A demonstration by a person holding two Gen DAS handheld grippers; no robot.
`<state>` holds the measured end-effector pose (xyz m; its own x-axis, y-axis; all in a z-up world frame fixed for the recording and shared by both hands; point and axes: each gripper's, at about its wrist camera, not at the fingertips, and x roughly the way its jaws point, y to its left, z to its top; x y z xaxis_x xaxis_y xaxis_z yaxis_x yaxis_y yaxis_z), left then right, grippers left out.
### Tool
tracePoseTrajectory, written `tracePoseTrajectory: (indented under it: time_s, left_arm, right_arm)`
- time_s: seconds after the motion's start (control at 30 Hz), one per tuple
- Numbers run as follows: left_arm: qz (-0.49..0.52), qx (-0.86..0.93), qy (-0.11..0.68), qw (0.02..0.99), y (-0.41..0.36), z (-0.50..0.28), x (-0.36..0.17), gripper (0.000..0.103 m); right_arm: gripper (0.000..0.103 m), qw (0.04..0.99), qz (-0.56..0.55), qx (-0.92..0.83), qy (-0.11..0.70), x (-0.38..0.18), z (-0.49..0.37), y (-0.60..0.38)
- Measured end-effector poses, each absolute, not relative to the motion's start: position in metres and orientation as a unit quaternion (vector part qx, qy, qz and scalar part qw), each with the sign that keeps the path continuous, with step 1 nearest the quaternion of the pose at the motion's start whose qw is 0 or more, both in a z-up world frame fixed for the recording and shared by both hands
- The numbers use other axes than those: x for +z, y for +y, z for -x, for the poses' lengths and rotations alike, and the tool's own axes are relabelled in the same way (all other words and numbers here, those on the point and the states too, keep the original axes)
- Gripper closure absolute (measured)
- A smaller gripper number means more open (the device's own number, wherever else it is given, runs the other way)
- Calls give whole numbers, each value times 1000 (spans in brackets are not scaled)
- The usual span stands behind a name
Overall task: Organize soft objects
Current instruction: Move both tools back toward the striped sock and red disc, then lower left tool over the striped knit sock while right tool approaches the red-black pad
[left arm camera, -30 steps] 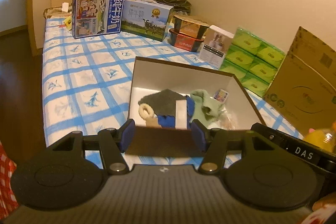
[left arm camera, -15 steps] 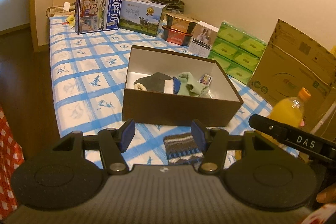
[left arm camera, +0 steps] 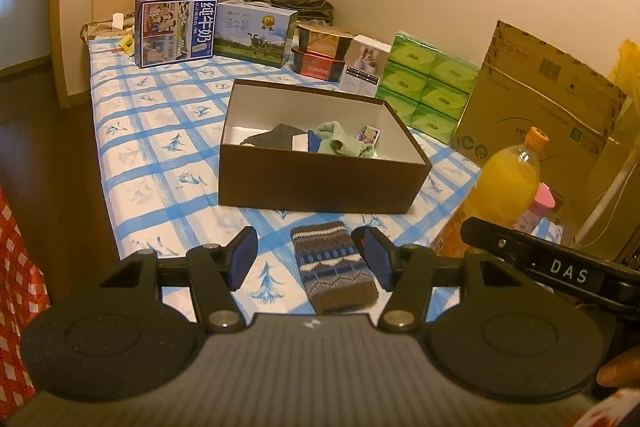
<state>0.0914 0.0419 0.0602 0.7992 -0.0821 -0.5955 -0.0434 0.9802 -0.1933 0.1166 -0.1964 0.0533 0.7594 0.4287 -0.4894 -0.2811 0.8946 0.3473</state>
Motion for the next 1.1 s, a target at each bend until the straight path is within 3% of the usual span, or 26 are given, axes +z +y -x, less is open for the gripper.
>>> tracePoseTrajectory:
  time_s: [1.1]
  left_arm:
    - [83,-38,368,925,-4,-74,-12,45]
  right_arm:
    - [30,916,-146,141,345,-18,-97,-233]
